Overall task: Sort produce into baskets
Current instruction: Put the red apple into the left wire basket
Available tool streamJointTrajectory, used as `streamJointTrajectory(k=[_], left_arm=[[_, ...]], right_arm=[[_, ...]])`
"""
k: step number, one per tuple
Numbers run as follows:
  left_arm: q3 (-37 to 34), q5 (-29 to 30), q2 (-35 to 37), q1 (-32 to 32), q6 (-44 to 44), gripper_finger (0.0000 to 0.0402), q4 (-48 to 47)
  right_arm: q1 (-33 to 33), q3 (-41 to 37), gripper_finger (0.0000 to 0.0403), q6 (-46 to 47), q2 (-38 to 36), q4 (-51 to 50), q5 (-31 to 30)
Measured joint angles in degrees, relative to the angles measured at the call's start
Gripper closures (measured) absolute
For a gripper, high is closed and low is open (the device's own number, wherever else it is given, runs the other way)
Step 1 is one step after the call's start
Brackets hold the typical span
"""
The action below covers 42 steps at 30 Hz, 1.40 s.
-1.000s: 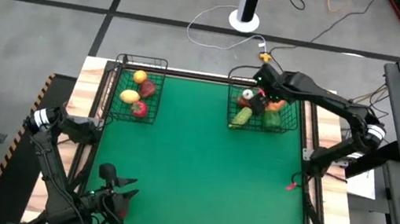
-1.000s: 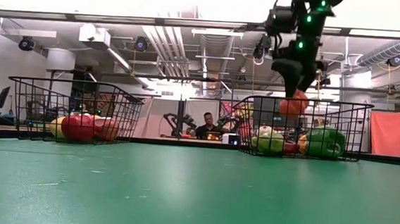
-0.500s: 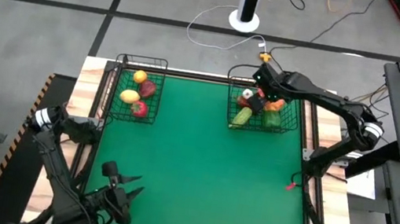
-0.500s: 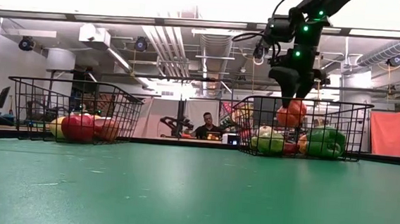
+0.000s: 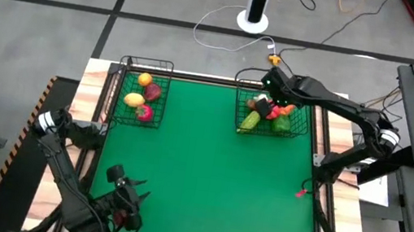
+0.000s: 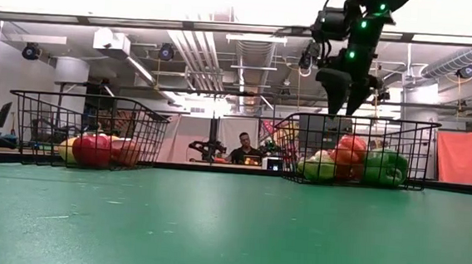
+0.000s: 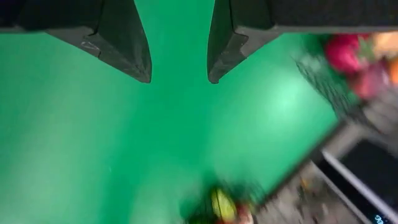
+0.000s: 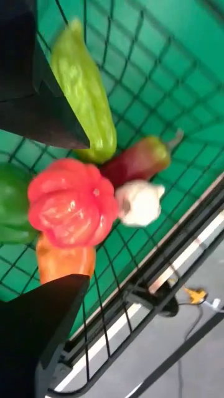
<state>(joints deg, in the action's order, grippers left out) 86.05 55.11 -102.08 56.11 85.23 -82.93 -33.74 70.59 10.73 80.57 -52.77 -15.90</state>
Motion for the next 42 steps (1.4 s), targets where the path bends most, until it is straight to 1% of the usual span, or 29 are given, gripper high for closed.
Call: streamJointTrajectory(k=[3,11,13,15,19,22,26,30,31,34,37,42], left_arm=[[1.4,-7.9,0.0,0.0,4.3,0.0263,-0.1],[6.4,-35.9,0.0,0.1,22.9,0.0263,-0.3],[6.7,-39.4,0.0,0.5,26.0,0.0263,-0.5],[6.5,-39.6,0.0,1.3,29.4,0.0263,-0.4],[5.5,-40.8,-0.4,2.4,39.4,0.0263,-0.5],[5.5,-41.9,-1.5,3.3,43.2,0.0261,-0.5],[6.0,-49.3,-3.3,3.7,44.5,0.0241,-0.1],[6.1,-57.4,-4.4,3.6,47.6,0.0194,-0.3],[6.1,-58.1,-4.7,3.6,47.7,0.0182,-0.4],[6.2,-57.2,-5.4,3.7,47.7,0.0150,-0.4],[6.9,-54.8,-5.8,3.6,47.3,0.0126,0.4],[7.8,-53.7,-6.2,3.5,47.7,0.0110,0.0]], right_arm=[[2.8,0.0,0.0073,0.9,-1.5,0.0,0.1],[12.3,0.0,0.0078,2.8,-5.7,0.9,0.1],[14.4,0.0,0.0078,2.9,-6.4,1.5,0.0],[16.4,0.0,0.0078,3.0,-6.9,1.8,0.0],[20.0,0.0,0.0075,3.7,-7.1,1.9,0.1],[22.2,0.0,0.0073,3.7,-7.0,2.0,0.1],[24.2,0.0,0.0076,3.4,-6.9,2.1,0.1],[25.3,0.0,0.0074,2.6,-6.9,2.1,0.1],[25.4,0.0,0.0072,2.3,-6.9,2.1,0.1],[25.4,0.0,0.0069,1.7,-6.9,2.1,1.5],[25.4,0.0,0.0067,0.6,-6.9,2.1,2.4],[25.4,0.0,0.0070,-1.1,-6.9,2.1,2.6]])
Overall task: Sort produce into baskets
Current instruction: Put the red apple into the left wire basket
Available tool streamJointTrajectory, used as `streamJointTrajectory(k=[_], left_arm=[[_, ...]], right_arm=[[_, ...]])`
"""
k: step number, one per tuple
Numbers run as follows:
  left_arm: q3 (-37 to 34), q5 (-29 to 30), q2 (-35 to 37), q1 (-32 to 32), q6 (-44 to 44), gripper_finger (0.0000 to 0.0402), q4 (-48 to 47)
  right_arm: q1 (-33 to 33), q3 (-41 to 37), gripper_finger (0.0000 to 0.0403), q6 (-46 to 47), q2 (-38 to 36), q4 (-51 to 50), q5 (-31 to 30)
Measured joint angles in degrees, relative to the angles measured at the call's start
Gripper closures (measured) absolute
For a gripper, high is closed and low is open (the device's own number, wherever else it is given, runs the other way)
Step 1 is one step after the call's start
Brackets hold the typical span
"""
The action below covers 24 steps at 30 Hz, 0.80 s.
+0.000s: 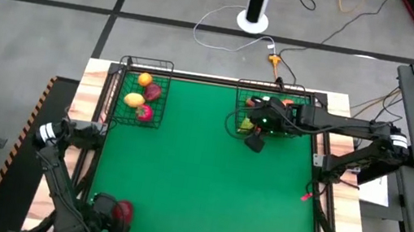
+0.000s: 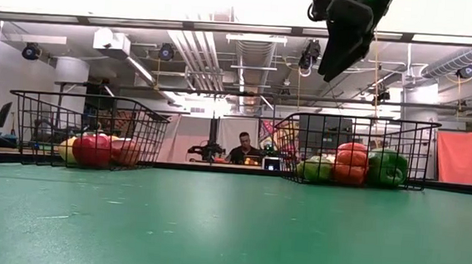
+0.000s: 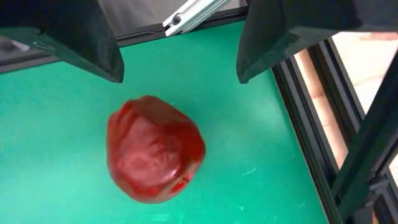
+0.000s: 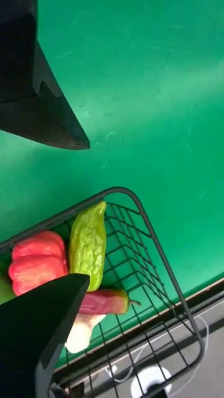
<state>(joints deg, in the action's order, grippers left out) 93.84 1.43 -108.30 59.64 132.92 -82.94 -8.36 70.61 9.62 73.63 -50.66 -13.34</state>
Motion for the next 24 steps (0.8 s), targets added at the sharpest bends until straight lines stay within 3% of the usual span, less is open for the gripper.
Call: streamJointTrajectory(k=[15,24], left_arm=[[0.0,11.6,-0.1,0.0,2.9,0.0104,3.6],[-0.2,11.9,-0.1,-0.2,3.9,0.0057,5.1]], right_arm=[[0.0,0.0,0.0078,-2.0,0.0,0.0,0.3],[0.0,0.0,0.0074,-2.8,0.0,0.0,0.4]])
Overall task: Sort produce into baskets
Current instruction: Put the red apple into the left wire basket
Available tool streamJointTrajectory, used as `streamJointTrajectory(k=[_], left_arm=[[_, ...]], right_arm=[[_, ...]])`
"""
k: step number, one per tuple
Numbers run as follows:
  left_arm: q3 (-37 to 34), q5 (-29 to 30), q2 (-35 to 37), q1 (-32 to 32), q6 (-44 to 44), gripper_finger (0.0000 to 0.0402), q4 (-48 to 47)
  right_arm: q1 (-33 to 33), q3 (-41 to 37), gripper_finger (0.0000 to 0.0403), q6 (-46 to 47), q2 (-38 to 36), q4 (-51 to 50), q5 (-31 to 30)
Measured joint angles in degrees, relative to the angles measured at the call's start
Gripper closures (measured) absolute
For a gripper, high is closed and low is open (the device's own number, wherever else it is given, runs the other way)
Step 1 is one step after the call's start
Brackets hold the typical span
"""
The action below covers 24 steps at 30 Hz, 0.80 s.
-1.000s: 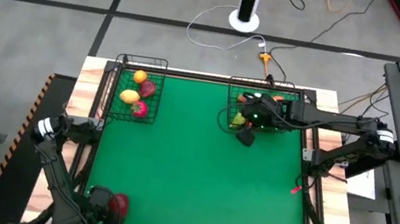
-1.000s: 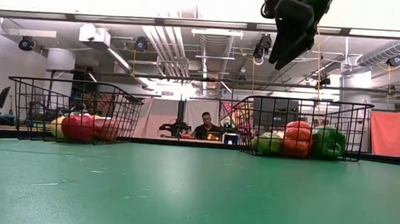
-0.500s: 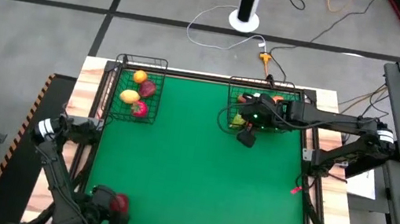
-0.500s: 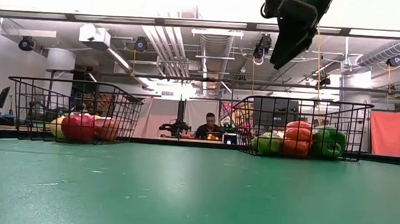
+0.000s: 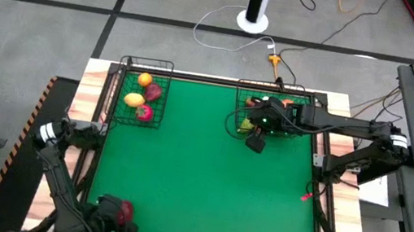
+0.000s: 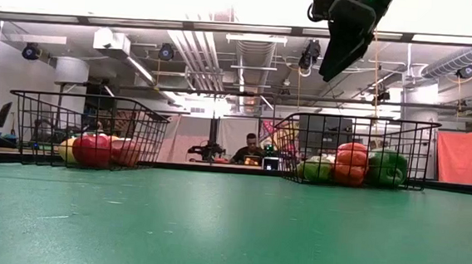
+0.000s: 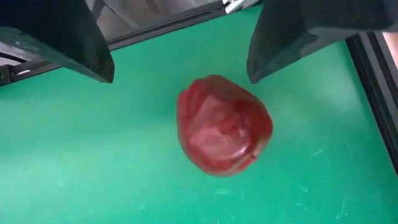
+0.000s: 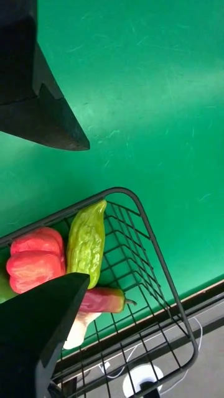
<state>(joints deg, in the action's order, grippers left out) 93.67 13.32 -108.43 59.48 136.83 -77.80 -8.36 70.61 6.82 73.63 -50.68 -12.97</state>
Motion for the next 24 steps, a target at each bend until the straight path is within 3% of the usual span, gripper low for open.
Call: streamJointTrajectory(k=[12,18,24], left_arm=[[-0.1,-0.5,-1.1,-0.1,-0.7,0.0004,-0.2],[-0.6,-1.3,-1.1,-1.1,-0.8,0.0002,-0.3],[-0.7,-0.9,-2.1,-1.8,-9.3,0.0011,4.3]], right_arm=[[0.0,0.0,0.0076,-0.4,0.0,0.0,0.1],[0.0,0.0,0.0076,-0.4,0.0,0.0,0.1],[0.0,0.0,0.0076,-0.4,0.0,0.0,0.1]])
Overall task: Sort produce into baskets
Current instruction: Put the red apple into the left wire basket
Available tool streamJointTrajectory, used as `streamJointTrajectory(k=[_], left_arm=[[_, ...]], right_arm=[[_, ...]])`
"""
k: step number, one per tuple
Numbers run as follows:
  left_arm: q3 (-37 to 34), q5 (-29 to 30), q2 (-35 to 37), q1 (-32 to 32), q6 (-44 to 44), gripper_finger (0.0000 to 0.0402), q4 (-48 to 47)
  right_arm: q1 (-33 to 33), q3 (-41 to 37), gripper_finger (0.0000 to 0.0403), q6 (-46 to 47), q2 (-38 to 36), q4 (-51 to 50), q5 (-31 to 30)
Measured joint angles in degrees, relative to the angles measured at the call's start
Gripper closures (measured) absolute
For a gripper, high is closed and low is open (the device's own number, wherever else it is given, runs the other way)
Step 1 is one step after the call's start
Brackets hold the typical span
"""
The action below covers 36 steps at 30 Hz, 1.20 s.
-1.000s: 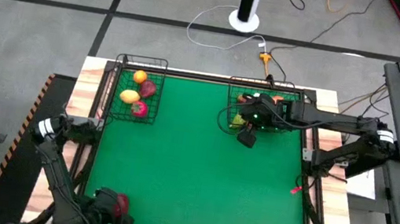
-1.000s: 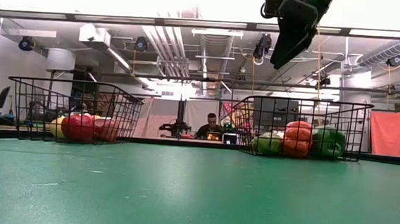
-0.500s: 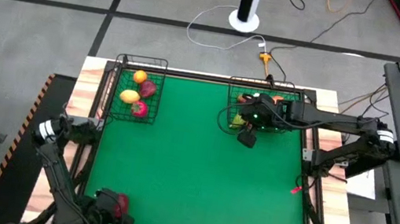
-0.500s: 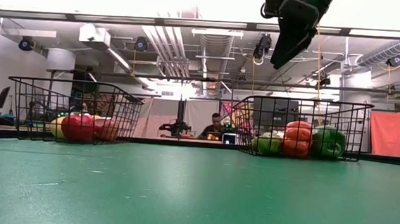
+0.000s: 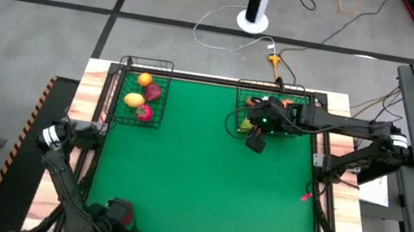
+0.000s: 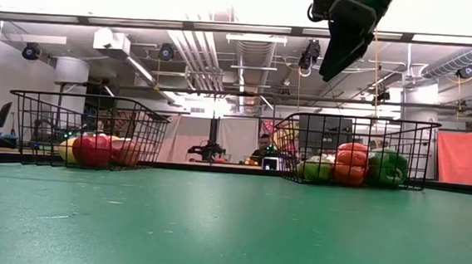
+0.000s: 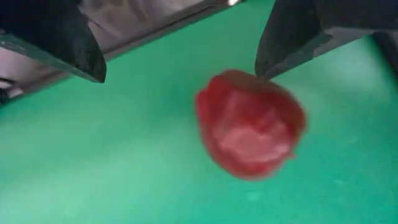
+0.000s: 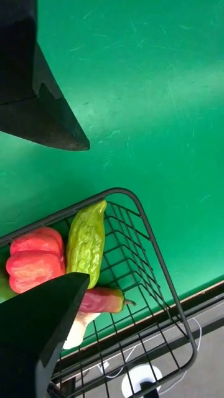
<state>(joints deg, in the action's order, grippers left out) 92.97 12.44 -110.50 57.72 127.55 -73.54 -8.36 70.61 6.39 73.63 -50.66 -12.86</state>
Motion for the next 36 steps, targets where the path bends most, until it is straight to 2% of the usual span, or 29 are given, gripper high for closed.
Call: streamJointTrajectory(k=[5,11,16,27,36], left_arm=[[-0.2,1.9,-1.8,-0.8,3.6,0.0012,-0.9],[-0.1,-4.5,-2.7,-1.6,5.0,0.0013,-3.8],[-0.1,-5.9,-2.6,-1.6,6.6,0.0013,-6.8],[-3.6,-4.4,-2.6,-3.1,6.2,0.0013,-6.2],[-5.8,-6.6,-3.6,-3.5,6.4,0.0013,-3.8]], right_arm=[[0.0,0.0,0.0076,0.0,0.0,0.0,0.0],[0.0,0.0,0.0076,0.0,0.0,0.0,0.0],[0.0,0.0,0.0076,0.0,0.0,0.0,0.0],[0.0,0.0,0.0076,0.0,0.0,0.0,0.0],[0.0,0.0,0.0076,0.0,0.0,0.0,0.0]])
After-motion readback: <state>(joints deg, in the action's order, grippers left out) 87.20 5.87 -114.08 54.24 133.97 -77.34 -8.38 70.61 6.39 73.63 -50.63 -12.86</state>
